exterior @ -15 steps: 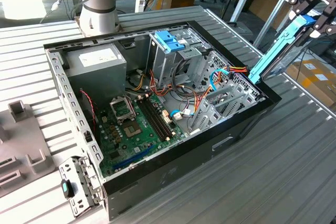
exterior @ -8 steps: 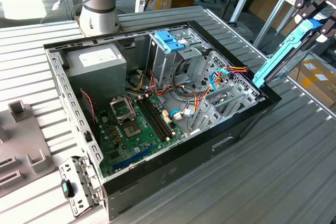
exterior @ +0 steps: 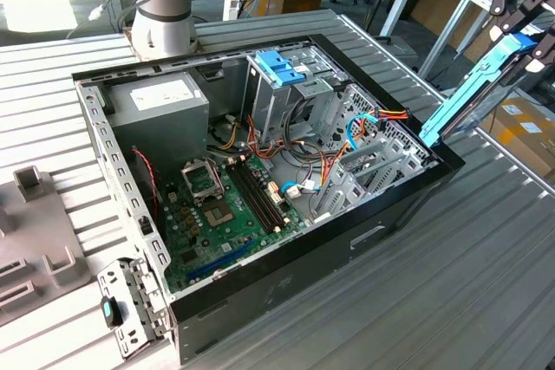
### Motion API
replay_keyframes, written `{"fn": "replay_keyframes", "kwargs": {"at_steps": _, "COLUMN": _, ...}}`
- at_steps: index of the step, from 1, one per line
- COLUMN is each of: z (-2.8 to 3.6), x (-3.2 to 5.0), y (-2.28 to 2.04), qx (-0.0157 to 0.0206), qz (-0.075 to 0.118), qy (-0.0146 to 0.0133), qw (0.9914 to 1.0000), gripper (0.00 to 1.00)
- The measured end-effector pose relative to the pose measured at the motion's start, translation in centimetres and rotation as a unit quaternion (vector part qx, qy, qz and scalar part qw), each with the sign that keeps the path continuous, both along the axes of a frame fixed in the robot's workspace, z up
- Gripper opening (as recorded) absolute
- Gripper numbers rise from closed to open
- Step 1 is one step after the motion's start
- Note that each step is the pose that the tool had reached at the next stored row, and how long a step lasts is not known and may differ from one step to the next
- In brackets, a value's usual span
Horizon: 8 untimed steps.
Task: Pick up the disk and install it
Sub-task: 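Insert the disk into the insertion slot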
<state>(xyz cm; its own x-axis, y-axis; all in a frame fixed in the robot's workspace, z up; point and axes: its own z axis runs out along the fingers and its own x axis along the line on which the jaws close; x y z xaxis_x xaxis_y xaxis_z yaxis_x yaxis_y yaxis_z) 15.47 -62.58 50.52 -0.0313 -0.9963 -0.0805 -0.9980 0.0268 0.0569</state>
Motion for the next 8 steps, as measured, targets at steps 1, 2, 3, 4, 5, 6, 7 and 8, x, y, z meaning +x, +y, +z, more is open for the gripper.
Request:
{"fn": "replay_keyframes", "kwargs": {"at_steps": 1, "z": 0.0, "x": -0.04, "y": 0.0, "qx": 0.0, "qz": 0.0, "qy": 0.0, "qw": 1.0, "gripper": 0.37}}
{"fn": "replay_keyframes", "kwargs": {"at_steps": 2, "z": 0.0, "x": -0.07, "y": 0.0, "qx": 0.0, "qz": 0.0, "qy": 0.0, "qw": 1.0, "gripper": 0.37}}
{"fn": "replay_keyframes", "kwargs": {"at_steps": 3, "z": 0.0, "x": -0.14, "y": 0.0, "qx": 0.0, "qz": 0.0, "qy": 0.0, "qw": 1.0, "gripper": 0.37}}
{"fn": "replay_keyframes", "kwargs": {"at_steps": 4, "z": 0.0, "x": -0.2, "y": 0.0, "qx": 0.0, "qz": 0.0, "qy": 0.0, "qw": 1.0, "gripper": 0.37}}
{"fn": "replay_keyframes", "kwargs": {"at_steps": 5, "z": 0.0, "x": -0.25, "y": 0.0, "qx": 0.0, "qz": 0.0, "qy": 0.0, "qw": 1.0, "gripper": 0.37}}
{"fn": "replay_keyframes", "kwargs": {"at_steps": 6, "z": 0.0, "x": -0.31, "y": 0.0, "qx": 0.0, "qz": 0.0, "qy": 0.0, "qw": 1.0, "gripper": 0.37}}
{"fn": "replay_keyframes", "kwargs": {"at_steps": 7, "z": 0.0, "x": -0.37, "y": 0.0, "qx": 0.0, "qz": 0.0, "qy": 0.0, "qw": 1.0, "gripper": 0.37}}
{"fn": "replay_keyframes", "kwargs": {"at_steps": 8, "z": 0.0, "x": -0.42, "y": 0.0, "qx": 0.0, "qz": 0.0, "qy": 0.0, "qw": 1.0, "gripper": 0.37}}
